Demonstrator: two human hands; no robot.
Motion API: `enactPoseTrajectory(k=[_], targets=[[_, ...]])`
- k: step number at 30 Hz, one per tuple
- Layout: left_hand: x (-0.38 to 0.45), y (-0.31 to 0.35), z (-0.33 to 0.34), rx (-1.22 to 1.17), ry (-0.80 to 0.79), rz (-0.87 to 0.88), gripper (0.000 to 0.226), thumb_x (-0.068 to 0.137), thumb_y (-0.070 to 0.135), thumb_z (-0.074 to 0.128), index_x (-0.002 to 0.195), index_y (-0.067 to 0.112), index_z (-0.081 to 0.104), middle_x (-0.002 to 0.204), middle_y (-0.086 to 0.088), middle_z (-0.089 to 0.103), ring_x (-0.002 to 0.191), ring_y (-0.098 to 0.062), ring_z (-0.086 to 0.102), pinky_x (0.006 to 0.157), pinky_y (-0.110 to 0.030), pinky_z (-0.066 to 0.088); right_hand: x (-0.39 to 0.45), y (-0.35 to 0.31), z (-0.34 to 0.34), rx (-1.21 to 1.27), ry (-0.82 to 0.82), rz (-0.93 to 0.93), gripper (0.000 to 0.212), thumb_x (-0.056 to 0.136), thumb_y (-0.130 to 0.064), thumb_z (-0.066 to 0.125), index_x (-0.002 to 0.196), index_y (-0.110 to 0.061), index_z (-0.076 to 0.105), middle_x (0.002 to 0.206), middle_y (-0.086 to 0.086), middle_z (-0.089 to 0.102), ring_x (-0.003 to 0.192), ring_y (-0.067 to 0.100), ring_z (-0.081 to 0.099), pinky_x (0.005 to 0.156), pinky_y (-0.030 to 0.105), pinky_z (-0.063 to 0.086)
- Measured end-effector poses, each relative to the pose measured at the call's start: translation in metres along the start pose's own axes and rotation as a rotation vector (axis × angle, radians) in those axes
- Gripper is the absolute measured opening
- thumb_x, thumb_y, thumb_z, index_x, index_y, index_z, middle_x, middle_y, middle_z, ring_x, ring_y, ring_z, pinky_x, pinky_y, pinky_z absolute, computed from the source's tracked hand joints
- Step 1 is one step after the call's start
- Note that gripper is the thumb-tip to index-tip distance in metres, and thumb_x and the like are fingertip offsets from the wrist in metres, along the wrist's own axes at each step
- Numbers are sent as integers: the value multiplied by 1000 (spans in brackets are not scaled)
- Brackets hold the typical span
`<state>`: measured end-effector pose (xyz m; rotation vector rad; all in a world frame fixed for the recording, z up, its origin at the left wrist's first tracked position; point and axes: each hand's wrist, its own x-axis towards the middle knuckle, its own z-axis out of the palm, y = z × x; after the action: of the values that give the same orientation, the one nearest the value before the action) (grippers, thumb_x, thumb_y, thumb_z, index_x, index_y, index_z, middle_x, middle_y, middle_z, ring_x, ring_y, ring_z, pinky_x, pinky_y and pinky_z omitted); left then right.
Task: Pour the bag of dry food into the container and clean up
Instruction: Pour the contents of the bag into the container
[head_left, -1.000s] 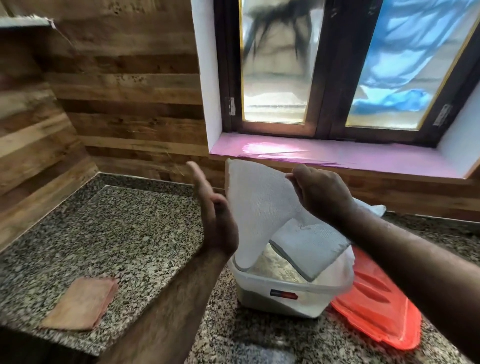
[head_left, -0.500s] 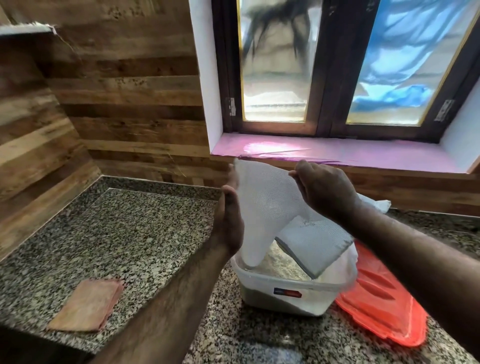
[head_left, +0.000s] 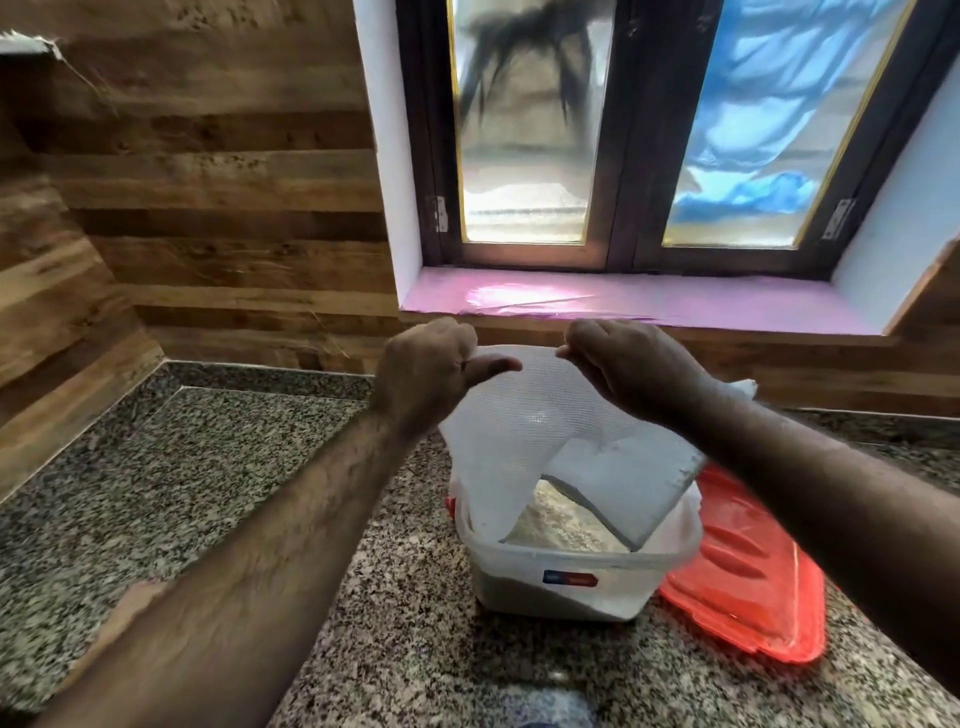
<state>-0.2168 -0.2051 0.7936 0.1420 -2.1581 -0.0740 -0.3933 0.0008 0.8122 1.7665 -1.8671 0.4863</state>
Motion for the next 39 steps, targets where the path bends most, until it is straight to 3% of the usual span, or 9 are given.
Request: enactPoseTrajectory(k=[7, 10, 12, 15, 19, 23, 28, 35, 39], targets=[[4, -31, 7, -200, 190, -154, 60, 90, 67, 59, 57, 20, 41, 53, 5, 33, 46, -3, 26, 48, -11, 18, -56, 29, -21, -32, 220, 769, 55, 106, -64, 39, 94, -13, 58, 79, 5, 56, 69, 24, 50, 65, 34, 31], [-4, -29, 14, -296, 211, -167, 51, 91, 55, 62, 59, 23, 39, 54, 8, 30, 48, 8, 26, 47, -9, 21, -72, 23, -2, 279, 282, 1090, 77, 102, -80, 23, 91, -14, 59, 82, 6, 62, 75, 31, 60, 62, 36, 33], [-7, -25, 21, -332, 231, -181, 50, 94, 52, 61, 59, 24, 37, 54, 9, 29, 47, 7, 31, 48, -8, 22, -72, 10, 12, 562, 411, 1258, 66, 108, -70, 26, 87, -17, 61, 85, 5, 65, 76, 22, 62, 65, 37, 42], [-9, -25, 25, -348, 235, -200, 57, 102, 60, 50, 59, 25, 36, 54, 7, 29, 51, 8, 24, 51, -12, 16, -65, -3, 25, 939, 639, 1473, 63, 98, -77, 34, 107, -22, 64, 111, 15, 72, 100, 31, 71, 88, 46, 57], [-2, -35, 18, -293, 239, -158, 61, 103, 67, 43, 59, 25, 38, 53, 4, 30, 46, -11, 25, 49, -21, 16, -52, -11, 19, 1008, 778, 1533, 94, 90, -89, 21, 138, -20, 63, 123, 11, 72, 112, 32, 71, 90, 41, 61], [1, -43, 20, -183, 213, -71, 68, 100, 71, 44, 57, 19, 40, 53, 2, 32, 44, -16, 31, 51, -22, 19, -46, -12, 6, 884, 795, 1498, 81, 100, -81, 14, 138, -29, 63, 117, 0, 68, 107, 22, 66, 98, 40, 57], [10, -46, 20, -24, 162, 23, 67, 94, 76, 52, 60, 21, 35, 55, 4, 29, 46, -14, 29, 54, -24, 19, -53, -1, 13, 843, 811, 1478, 79, 86, -93, 25, 84, -24, 61, 86, 4, 63, 84, 24, 62, 74, 38, 49], [48, 10, 19, 32, -328, 78, 75, 91, 89, 40, 80, 18, 60, 73, 2, 55, 63, -14, 50, 67, -30, 37, -57, 1, 27, 1122, 924, 1567, 58, 97, -77, 50, 96, -21, 68, 89, -1, 71, 82, 19, 71, 74, 35, 59], [51, 39, 36, 163, -572, 96, 79, 85, 94, 31, 83, 19, 55, 71, 2, 54, 62, -10, 50, 64, -33, 50, -53, -2, 29, 1202, 938, 1548, 63, 97, -80, 44, 108, -23, 67, 113, -3, 75, 92, 17, 76, 78, 34, 63]])
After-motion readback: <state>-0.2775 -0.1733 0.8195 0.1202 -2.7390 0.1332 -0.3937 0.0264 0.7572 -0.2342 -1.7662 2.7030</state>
